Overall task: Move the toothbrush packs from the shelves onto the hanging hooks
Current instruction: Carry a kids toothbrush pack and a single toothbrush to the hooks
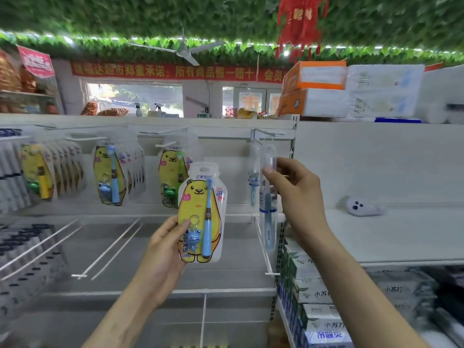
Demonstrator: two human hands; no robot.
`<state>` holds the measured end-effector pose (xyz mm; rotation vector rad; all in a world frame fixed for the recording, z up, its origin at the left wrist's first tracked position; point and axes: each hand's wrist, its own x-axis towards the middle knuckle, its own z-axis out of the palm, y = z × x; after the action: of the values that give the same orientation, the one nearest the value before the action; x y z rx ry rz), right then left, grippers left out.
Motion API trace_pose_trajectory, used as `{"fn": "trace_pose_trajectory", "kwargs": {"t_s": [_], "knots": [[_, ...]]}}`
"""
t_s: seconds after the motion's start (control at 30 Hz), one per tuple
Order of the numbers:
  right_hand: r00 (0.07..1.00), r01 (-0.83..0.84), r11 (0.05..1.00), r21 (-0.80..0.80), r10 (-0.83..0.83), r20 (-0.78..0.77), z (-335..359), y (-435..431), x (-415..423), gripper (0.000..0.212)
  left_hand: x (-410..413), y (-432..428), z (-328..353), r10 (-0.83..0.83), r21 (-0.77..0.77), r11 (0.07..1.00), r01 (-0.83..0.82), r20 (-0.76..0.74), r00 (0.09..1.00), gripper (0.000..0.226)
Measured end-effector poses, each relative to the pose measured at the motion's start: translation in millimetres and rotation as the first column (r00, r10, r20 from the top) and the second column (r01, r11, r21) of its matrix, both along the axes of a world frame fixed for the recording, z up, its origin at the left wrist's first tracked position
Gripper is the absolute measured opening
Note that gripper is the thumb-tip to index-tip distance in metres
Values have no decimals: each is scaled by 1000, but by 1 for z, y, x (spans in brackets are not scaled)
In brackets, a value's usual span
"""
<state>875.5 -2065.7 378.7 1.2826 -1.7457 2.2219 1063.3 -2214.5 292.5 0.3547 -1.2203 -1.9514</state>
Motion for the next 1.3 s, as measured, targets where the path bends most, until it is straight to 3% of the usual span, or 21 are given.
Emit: {"fn": "trace_pose_trajectory", "kwargs": {"t_s": [0.5, 0.9, 1.3], "knots": [[994, -39, 999, 6, 38, 106, -13, -17, -20, 15, -3, 7, -4, 24, -10, 1000, -24, 13, 1000, 26], [999, 20, 989, 144, -27, 47, -12, -84, -95, 26, 6, 7, -8, 124, 3, 992, -124, 29, 992, 31], [998, 46, 982, 183, -52, 30, -7, -95, -100, 25, 28, 5, -14, 163, -4, 987, -162, 23, 986, 37]]}}
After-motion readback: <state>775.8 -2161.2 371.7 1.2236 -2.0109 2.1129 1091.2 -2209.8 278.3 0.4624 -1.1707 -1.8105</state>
